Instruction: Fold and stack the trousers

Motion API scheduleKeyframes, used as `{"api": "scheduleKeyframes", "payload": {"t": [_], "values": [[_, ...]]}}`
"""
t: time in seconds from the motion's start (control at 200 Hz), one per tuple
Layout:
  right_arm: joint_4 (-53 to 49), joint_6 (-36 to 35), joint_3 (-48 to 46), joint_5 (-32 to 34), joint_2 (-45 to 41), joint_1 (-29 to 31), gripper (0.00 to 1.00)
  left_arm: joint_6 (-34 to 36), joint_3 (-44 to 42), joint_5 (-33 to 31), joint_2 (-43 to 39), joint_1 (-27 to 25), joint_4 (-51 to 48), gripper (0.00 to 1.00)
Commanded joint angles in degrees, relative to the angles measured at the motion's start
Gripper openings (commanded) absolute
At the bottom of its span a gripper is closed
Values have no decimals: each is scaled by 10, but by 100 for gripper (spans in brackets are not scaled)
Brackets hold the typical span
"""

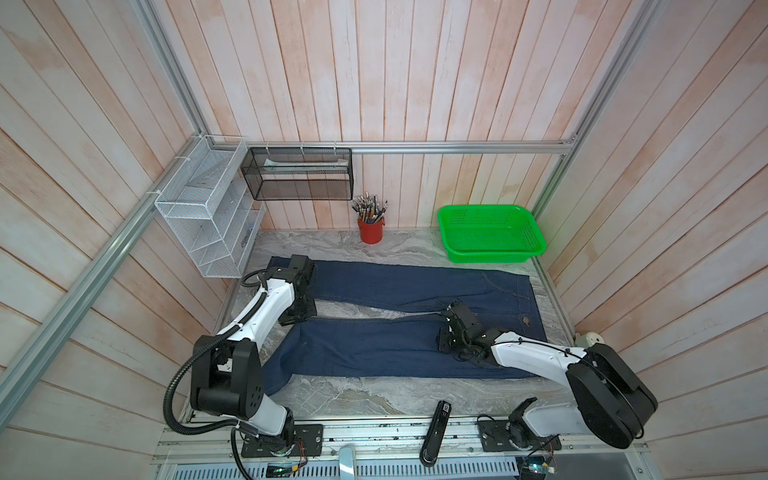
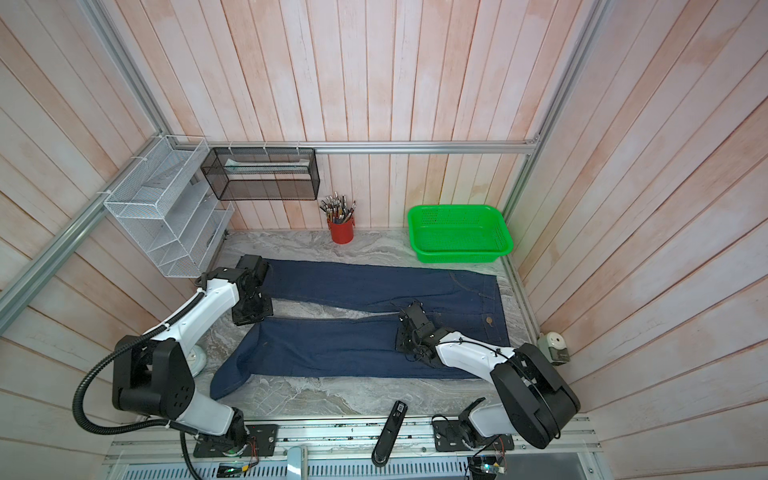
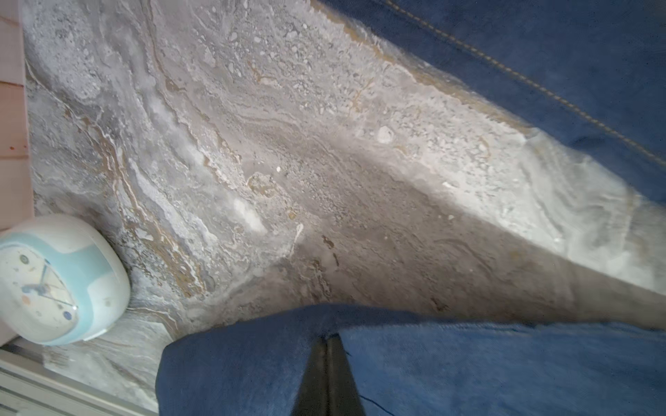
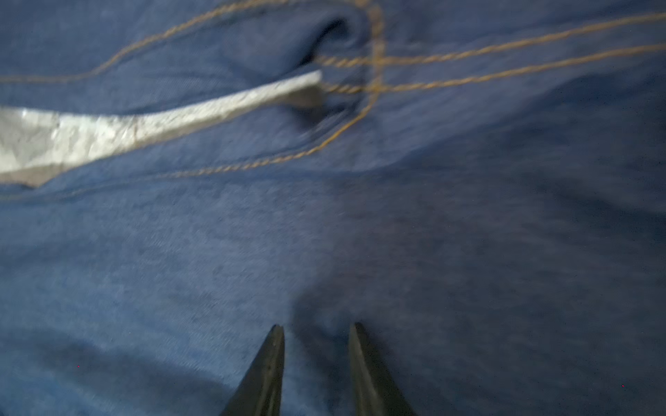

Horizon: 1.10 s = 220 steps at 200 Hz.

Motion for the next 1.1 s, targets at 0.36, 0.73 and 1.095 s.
{"api": "scheduleKeyframes", "payload": {"t": [0.36,0.73,1.095], "values": [[-19,-5,-13,-16,58,-61,34,85,109,-89,59,46,-3,49],[-20,-8,-3,-27,49,-61,34,-185,-167,110,-219,63,65,49],[5,-15,-7,-56,42,-68,35,-518,-314,41,-361,62,37,55]]}}
